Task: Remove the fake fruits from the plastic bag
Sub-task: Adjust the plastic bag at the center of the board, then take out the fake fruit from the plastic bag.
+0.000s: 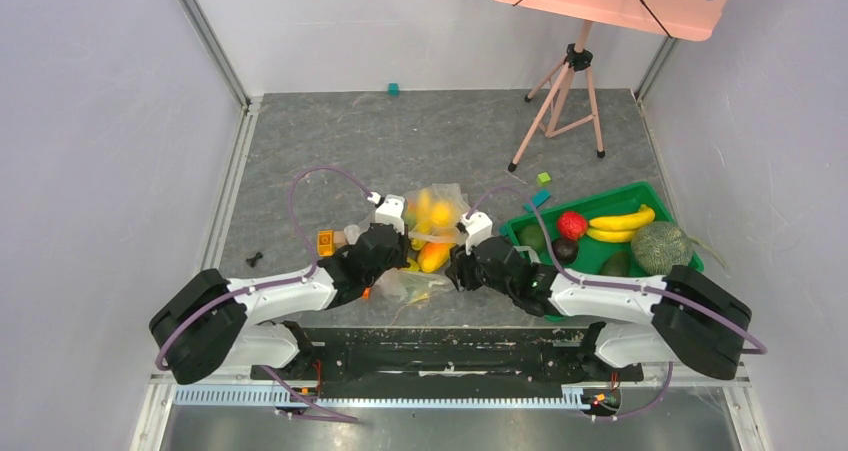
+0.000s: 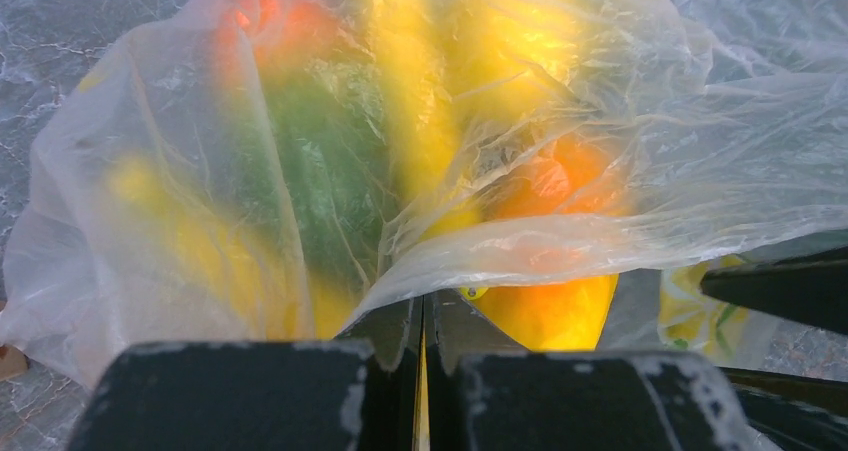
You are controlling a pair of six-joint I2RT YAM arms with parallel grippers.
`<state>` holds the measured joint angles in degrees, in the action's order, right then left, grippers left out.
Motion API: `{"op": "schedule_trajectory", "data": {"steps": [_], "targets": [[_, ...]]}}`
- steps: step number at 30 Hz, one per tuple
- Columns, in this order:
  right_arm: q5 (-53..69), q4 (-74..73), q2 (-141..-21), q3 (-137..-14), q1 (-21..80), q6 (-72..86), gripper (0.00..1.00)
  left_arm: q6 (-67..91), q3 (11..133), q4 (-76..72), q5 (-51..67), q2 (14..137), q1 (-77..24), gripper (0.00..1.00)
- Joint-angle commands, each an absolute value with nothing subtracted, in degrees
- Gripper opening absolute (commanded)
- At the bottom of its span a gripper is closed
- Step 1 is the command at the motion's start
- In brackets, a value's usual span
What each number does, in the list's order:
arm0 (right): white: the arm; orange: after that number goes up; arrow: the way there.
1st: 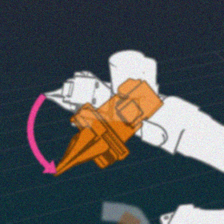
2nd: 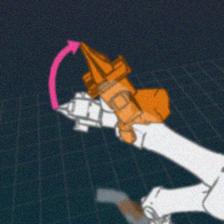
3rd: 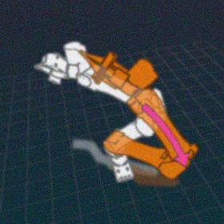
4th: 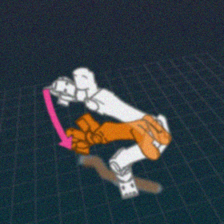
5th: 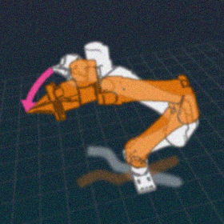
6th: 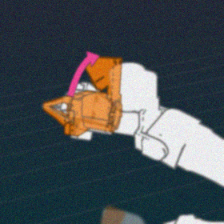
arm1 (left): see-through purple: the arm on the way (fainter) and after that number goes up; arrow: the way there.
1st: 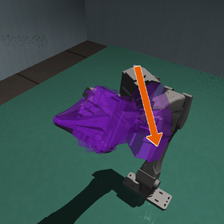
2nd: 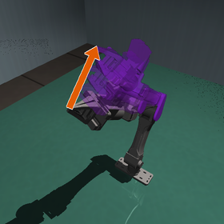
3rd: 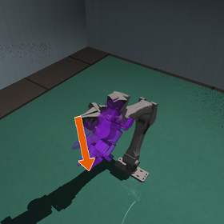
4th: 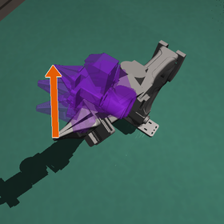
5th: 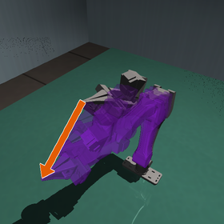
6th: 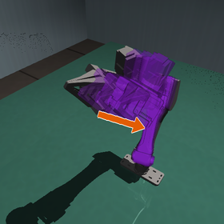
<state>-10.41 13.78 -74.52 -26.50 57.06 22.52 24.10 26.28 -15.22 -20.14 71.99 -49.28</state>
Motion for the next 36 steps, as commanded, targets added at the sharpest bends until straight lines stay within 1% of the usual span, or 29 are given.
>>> {"op": "schedule_trajectory", "data": {"steps": [1,5,12,17,20,25,34,36], "targets": [[-14.6,12.9,-70.6,-31.9,57.1,23.7,0.49,21.7,27.9,-17.8,-19.1,72.9,-49.4,0.02],[-15.5,13.2,-71.5,-34.9,56.9,24.6,0.50,21.7,28.0,-17.8,-18.4,73.3,-49.4,0.02],[-13.3,13.0,-77.4,-38.5,54.1,29.2,0.52,21.7,28.6,-17.7,-17.4,74.1,-49.3,0.02],[-12.2,13.2,-80.2,-38.1,53.0,33.8,0.58,21.6,29.2,-17.4,-16.3,75.0,-49.4,0.02],[-12.2,13.1,-81.3,-37.7,52.7,35.9,0.67,21.6,29.9,-16.9,-15.8,76.0,-49.4,0.02],[-11.4,12.6,-83.4,-38.0,52.0,38.2,0.76,21.8,30.6,-16.2,-15.2,77.1,-49.4,0.02],[-11.1,12.7,-88.9,-40.0,50.7,41.0,0.76,21.9,31.3,-15.7,-14.4,78.2,-49.4,0.02],[-11.0,12.7,-90.4,-40.5,50.1,41.5,0.78,21.9,31.6,-15.6,-14.0,78.3,-49.4,0.02]]}}
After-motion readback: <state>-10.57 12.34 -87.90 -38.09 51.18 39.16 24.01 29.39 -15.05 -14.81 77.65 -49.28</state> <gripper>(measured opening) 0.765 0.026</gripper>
